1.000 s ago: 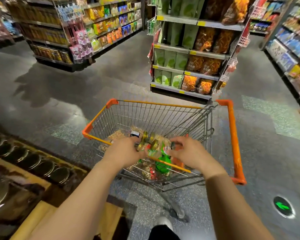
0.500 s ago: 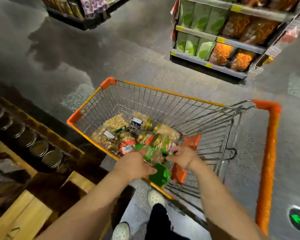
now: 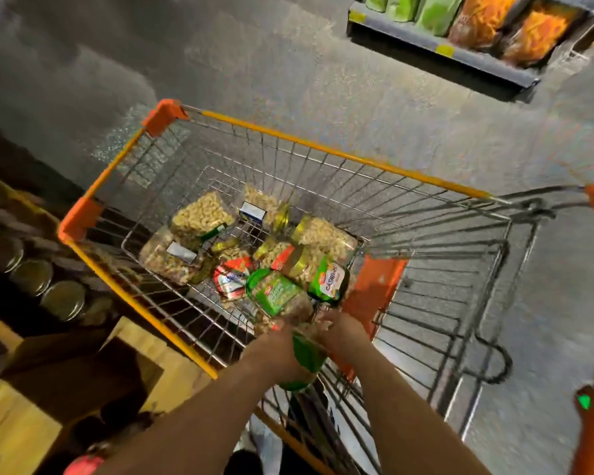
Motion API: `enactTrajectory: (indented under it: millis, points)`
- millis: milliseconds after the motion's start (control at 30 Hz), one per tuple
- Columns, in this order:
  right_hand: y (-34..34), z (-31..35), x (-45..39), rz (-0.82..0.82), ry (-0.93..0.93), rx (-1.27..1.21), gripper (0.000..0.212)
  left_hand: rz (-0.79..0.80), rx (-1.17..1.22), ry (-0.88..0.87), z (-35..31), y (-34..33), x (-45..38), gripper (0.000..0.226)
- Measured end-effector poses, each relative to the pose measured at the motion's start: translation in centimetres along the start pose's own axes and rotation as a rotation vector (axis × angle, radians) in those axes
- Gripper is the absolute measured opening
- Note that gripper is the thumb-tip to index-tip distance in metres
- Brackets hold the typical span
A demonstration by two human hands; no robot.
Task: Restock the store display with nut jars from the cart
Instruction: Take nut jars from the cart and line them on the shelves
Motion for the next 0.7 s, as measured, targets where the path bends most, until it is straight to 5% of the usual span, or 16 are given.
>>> enactTrajectory:
  millis: [333, 567, 700]
  points:
    - [-1.3, -1.4, -1.4, -0.020, -0.063, -0.086, 0.039, 0.081, -0.033, 0.020, -0.8, -1.6, -2.0, 0.141]
    - [-1.4, -1.4, -1.3, -0.035, -0.027, -0.108, 0.035, -0.038, -0.031, -0.034, -1.4, -1.1, -1.8, 0.107]
    - [-0.8, -1.4, -1.2, -0.040, -0.007, -0.160, 0.036, -0.094, -0.006, 0.006, -1.2, -0.5, -1.6, 0.123]
Point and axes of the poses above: each hand's wrist, its own x-axis away from the middle knuckle, its own y-axis out of the back of the hand, z = x × y, the point moved 5 cm from there along -x, towards the middle knuckle, and after that the axes turned 9 degrees about y, right-handed, at the moved point
